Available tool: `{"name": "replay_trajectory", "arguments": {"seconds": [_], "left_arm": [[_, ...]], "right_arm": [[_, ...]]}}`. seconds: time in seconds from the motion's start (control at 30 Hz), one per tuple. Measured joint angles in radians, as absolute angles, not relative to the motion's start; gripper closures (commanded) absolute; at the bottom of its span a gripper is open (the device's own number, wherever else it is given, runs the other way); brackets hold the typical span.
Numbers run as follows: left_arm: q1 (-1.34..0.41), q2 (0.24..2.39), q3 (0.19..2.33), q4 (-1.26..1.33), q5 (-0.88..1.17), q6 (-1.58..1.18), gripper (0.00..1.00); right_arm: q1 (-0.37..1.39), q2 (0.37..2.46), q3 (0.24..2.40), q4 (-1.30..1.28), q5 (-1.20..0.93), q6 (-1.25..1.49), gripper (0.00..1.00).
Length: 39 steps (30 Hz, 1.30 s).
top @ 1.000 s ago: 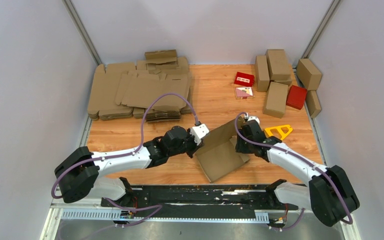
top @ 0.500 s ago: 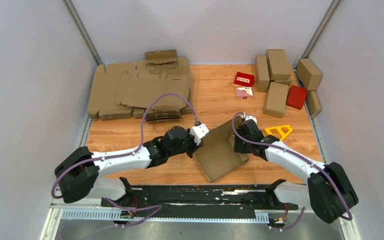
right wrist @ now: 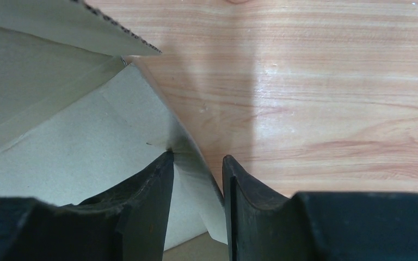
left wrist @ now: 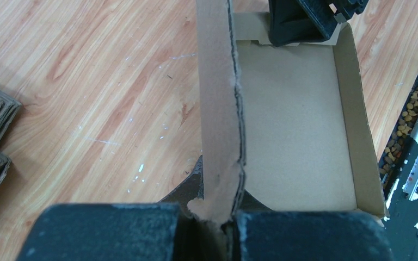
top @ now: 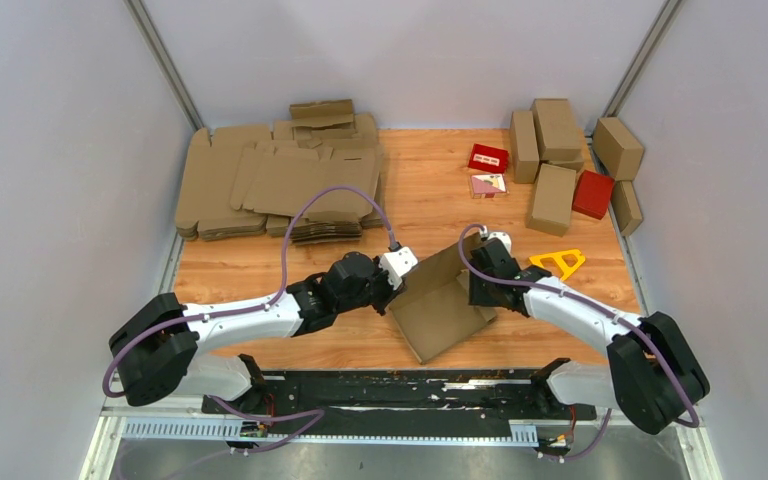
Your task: Fold the paper box
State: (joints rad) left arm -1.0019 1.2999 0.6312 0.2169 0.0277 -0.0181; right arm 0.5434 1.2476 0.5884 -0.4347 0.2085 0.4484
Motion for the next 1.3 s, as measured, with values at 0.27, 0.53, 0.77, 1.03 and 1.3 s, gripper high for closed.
{"name": "replay_trajectory", "arguments": {"seconds": [0.27, 0.53, 0.77, 1.03, 1.3], "left_arm": [[-1.002, 1.300, 0.631, 0.218, 0.028, -0.018, 0.99], [-1.002, 1.300, 0.631, 0.220, 0.028, -0.017, 0.99], [-1.002, 1.300, 0.631, 0.219, 0.028, -0.017, 0.99], [-1.002, 1.300, 0.631, 0.220, 0.033, -0.017, 0.99], [-1.002, 1.300, 0.631, 0.220, 0.061, -0.017, 0.99]], "right_arm": [[0.564, 1.245, 0.595, -0.456, 0.265, 0.482, 0.69], [0.551, 1.136, 0.555, -0.420, 0.208, 0.469, 0.53], [0.486, 1.135, 0.515, -0.313, 0.087, 0.466, 0.49], [0.444, 1.141, 0.480, -0.231, 0.015, 0.483, 0.40], [0.391, 1.137, 0.458, -0.217, -0.050, 0.497, 0.30]]}}
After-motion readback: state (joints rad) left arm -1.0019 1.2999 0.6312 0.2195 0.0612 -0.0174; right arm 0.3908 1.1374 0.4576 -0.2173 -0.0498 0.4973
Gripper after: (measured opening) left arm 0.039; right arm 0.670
